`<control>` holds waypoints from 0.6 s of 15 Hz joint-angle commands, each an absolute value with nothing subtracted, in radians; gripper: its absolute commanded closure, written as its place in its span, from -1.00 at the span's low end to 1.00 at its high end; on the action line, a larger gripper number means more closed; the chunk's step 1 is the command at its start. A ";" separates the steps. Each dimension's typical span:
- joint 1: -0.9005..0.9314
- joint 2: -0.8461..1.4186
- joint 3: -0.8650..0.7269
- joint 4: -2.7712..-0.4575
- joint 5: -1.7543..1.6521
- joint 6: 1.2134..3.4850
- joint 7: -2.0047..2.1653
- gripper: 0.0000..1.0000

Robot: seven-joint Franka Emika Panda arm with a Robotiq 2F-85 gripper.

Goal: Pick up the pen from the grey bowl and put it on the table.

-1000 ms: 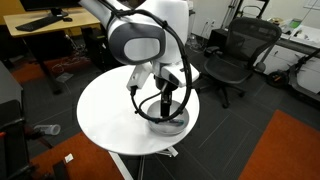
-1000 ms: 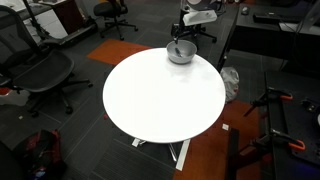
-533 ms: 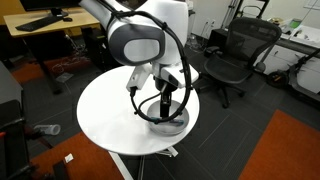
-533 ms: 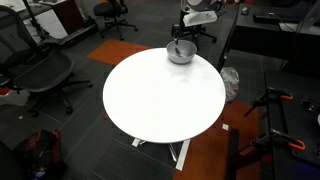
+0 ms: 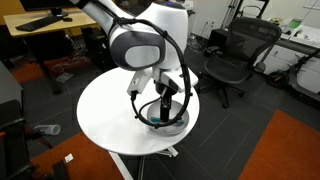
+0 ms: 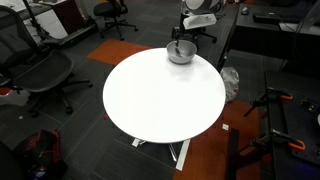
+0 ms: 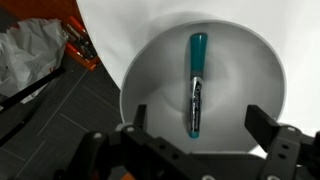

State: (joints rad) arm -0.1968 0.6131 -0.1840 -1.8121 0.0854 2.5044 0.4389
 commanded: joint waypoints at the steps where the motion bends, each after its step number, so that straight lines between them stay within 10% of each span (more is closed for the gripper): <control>1: -0.181 0.655 -0.204 -1.780 0.107 2.542 0.436 -1.00; 9: -0.190 0.743 -0.206 -1.688 0.113 2.531 0.429 -1.00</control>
